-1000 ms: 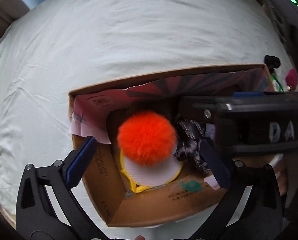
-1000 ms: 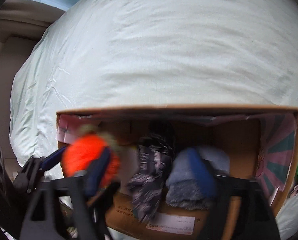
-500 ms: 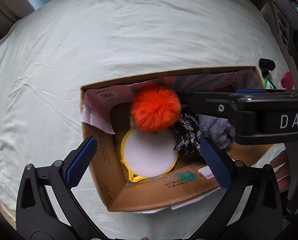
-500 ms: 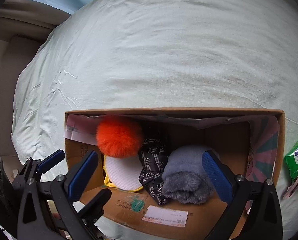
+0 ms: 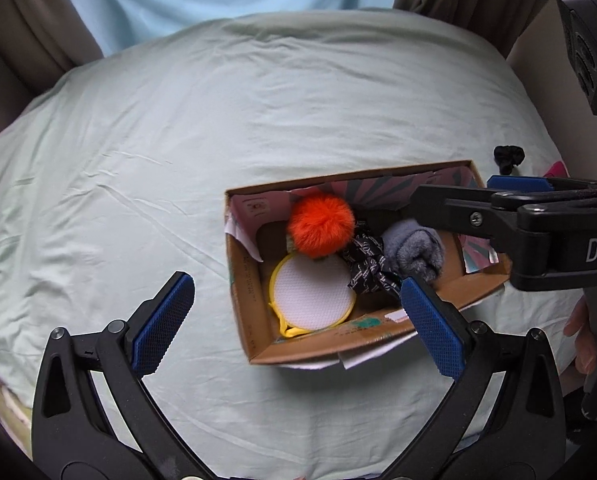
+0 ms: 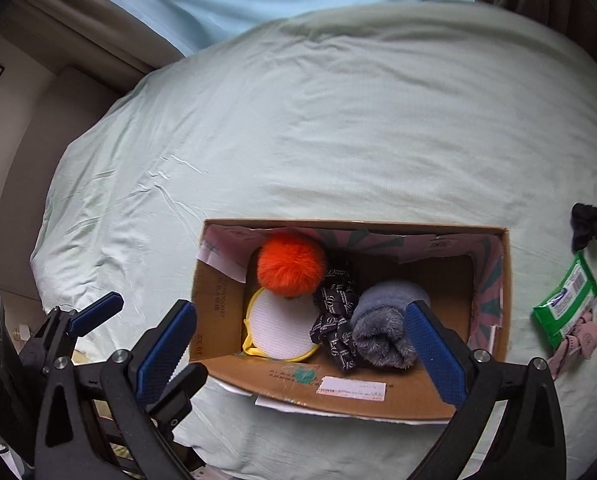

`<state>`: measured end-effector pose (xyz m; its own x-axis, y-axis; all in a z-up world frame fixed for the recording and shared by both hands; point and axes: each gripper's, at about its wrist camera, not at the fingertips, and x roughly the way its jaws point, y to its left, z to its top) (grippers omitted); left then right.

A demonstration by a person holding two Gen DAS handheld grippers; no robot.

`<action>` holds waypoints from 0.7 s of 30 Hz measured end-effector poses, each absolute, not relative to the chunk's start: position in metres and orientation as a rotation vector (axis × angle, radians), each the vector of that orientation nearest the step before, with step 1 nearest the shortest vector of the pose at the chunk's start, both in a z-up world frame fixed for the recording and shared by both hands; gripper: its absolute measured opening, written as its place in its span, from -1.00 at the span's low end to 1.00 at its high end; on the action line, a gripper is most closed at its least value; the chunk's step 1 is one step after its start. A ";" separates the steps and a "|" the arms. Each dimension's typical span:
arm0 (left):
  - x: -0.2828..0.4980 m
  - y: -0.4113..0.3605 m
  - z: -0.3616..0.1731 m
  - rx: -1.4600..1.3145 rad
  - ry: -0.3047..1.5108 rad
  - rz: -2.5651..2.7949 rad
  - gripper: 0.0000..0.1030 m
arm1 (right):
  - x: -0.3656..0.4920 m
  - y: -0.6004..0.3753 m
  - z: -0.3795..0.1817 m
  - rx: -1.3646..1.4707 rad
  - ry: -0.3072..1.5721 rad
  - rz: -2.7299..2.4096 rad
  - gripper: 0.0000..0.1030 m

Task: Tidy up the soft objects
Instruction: 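Withdraw both tools from the box toward the pink fabric and wipes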

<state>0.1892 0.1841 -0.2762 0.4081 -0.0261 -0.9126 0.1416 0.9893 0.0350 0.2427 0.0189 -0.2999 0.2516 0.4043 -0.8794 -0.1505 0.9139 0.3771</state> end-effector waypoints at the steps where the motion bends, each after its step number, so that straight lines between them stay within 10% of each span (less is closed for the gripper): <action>1: 0.184 0.185 -0.270 0.117 1.136 -0.101 0.99 | 0.236 0.019 -0.291 0.222 1.246 0.381 0.99; 21: 0.102 0.168 -0.136 0.089 0.871 -0.134 0.99 | 0.108 -0.052 -0.134 0.088 0.859 0.192 1.00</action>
<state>0.1020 0.1676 -0.1361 0.6363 -0.0814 -0.7671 0.1537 0.9879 0.0227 0.1079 -0.0519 -0.1338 0.6374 0.2034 -0.7432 -0.1324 0.9791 0.1544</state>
